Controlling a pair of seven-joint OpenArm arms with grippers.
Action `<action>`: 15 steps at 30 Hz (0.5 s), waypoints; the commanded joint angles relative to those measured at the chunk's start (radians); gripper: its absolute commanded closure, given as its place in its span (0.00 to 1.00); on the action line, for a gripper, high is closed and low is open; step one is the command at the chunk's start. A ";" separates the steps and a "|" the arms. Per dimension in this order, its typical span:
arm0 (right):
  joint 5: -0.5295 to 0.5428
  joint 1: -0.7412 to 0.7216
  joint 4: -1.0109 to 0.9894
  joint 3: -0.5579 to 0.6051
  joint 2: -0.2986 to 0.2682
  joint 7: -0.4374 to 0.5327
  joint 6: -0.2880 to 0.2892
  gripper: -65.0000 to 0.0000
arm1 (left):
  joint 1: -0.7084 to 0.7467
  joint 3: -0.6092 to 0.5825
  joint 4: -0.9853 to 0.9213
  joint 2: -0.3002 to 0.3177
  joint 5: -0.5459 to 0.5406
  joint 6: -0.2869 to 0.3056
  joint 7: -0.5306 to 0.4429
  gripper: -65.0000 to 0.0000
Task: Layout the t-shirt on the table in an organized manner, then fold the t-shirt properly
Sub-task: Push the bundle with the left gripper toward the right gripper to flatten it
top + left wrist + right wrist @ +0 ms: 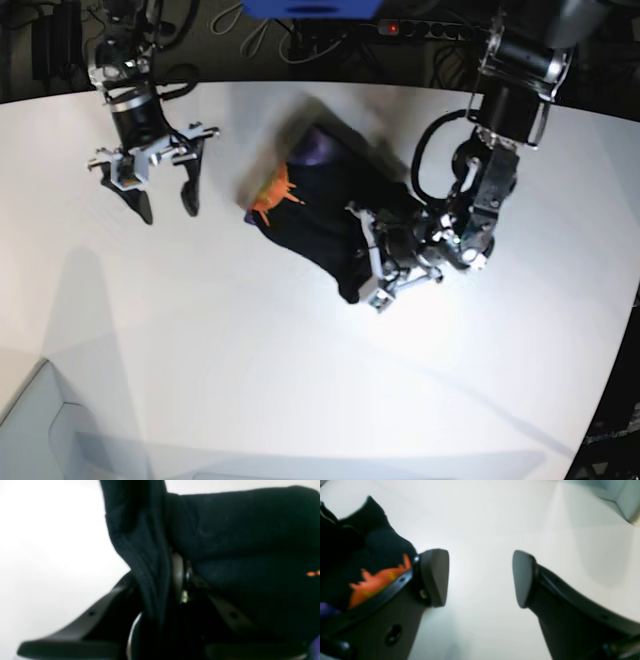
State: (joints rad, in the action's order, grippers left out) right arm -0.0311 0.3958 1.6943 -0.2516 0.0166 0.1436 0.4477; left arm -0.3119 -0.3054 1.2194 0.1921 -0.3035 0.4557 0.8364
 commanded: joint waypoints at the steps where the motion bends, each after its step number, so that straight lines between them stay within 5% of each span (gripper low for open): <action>1: 0.044 0.007 0.020 -0.012 -0.002 0.037 0.007 0.38 | -0.031 -0.036 0.012 -0.004 0.027 -0.002 -0.030 1.00; 5: 0.159 0.033 0.011 -0.085 -0.002 0.031 0.007 0.38 | -0.085 -0.176 -0.014 -0.006 0.082 -0.002 -0.133 1.00; 15: 0.168 0.101 0.017 -0.120 -0.002 0.037 0.007 0.38 | -0.264 -0.558 -0.151 -0.047 0.086 -0.001 -0.335 1.00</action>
State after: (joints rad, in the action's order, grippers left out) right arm 0.1207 0.4942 1.6909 -0.3676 0.0189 0.1459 0.4477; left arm -0.5457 -0.8703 1.0584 0.1493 -0.2169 0.4522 0.5064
